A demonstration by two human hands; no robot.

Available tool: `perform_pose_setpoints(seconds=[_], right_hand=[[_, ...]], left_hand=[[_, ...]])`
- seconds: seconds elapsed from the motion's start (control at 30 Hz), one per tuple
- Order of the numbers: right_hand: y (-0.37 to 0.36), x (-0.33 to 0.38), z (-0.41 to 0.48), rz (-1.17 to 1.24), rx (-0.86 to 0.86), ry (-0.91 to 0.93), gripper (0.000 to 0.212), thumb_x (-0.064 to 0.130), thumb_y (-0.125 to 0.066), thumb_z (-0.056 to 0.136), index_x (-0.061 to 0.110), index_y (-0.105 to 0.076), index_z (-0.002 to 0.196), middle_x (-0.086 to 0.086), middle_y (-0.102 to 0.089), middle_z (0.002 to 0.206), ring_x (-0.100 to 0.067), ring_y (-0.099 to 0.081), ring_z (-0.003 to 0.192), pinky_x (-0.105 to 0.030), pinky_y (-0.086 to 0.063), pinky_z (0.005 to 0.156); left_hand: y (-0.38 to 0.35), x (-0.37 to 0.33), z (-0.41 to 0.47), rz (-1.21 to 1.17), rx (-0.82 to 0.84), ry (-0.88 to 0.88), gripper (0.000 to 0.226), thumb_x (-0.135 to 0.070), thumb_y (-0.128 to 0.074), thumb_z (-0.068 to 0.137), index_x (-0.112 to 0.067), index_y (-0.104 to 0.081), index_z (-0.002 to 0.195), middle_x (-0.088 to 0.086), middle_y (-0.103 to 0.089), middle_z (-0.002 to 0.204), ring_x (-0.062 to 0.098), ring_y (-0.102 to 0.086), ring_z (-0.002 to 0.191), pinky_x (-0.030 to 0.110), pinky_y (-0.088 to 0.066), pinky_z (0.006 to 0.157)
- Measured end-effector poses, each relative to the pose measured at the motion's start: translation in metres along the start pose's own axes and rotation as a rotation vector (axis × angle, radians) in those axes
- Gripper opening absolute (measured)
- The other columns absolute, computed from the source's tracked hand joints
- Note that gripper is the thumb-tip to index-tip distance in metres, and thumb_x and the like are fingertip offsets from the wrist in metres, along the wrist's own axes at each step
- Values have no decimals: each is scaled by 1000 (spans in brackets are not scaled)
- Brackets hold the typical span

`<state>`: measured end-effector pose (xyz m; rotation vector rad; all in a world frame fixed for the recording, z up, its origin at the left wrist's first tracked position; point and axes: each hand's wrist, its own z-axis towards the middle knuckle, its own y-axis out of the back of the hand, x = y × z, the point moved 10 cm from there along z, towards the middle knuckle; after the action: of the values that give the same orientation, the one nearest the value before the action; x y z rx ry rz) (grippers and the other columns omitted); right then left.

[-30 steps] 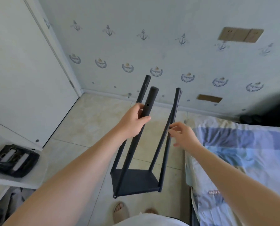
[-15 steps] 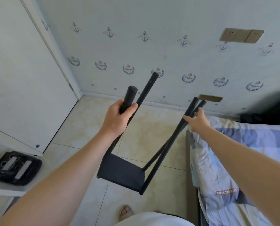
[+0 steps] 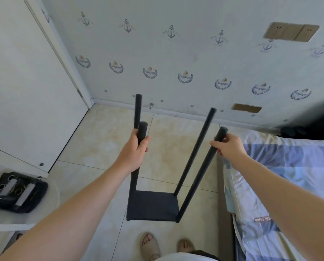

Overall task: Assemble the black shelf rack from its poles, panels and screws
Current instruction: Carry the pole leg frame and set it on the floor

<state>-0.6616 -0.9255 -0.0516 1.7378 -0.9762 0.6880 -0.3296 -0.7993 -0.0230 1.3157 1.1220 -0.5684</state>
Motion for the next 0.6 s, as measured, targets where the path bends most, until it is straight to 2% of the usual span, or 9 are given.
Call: perform_pose_setpoints(seconds=[0.1,0.17,0.27,0.33,0.37,0.43,0.5,0.6], right_hand=[[-23,-19,-1,-73,3,-14,25,17,-78,89,20,-61,107,-5,-69,92,-20,-70,75,-23,-54,54],[-45,-36,1,-108,31,-44,21,15,-77,89,24,-61,98,-5,-70,89,-21,-72,72,-26,-57,52],[-81,-64,8,-183,98,-100,15,12,-75,88,21,-63,89,-9,-73,82,-24,-74,70,-38,-64,60],[-103,-80,15,-244,126,-107,16,7,-70,87,21,-63,87,-11,-72,80,-26,-74,70,-39,-64,61],[-114,-87,18,-276,130,-101,19,4,-67,87,22,-62,85,-10,-71,80,-26,-74,70,-38,-64,61],[-133,-102,29,-317,128,-99,24,1,-60,88,25,-61,86,-8,-69,80,-26,-72,73,-40,-64,66],[-150,-120,40,-338,128,-108,23,1,-58,90,24,-60,90,-6,-68,84,-25,-71,77,-39,-63,69],[-168,-147,55,-344,102,-122,21,3,-61,92,23,-61,100,-5,-67,93,-22,-69,81,-31,-56,64]], left_hand=[[-3,49,2,33,-31,103,9,-38,-52,101,-29,-50,102,-5,-66,91,14,-65,80,30,-52,74],[-10,86,1,48,-36,189,8,-34,-57,99,-27,-53,99,-2,-66,92,17,-65,85,35,-54,78],[-20,146,-1,61,-68,357,7,-29,-63,96,-25,-57,97,-5,-65,92,18,-65,87,30,-50,71],[-27,183,-2,101,-68,459,9,-25,-66,94,-22,-62,102,-3,-66,95,18,-65,86,27,-48,66],[-33,199,-2,112,-55,491,12,-21,-67,93,-20,-65,105,-1,-67,98,20,-66,88,29,-51,70],[-45,227,0,124,-34,512,17,-14,-69,91,-17,-68,108,-1,-66,103,20,-63,93,24,-50,72],[-54,248,4,144,-28,512,19,-10,-68,91,-19,-67,107,-5,-63,102,15,-57,93,13,-40,64],[-66,276,15,176,-28,516,17,-8,-65,92,-20,-66,104,-5,-62,101,14,-55,92,17,-39,70]])
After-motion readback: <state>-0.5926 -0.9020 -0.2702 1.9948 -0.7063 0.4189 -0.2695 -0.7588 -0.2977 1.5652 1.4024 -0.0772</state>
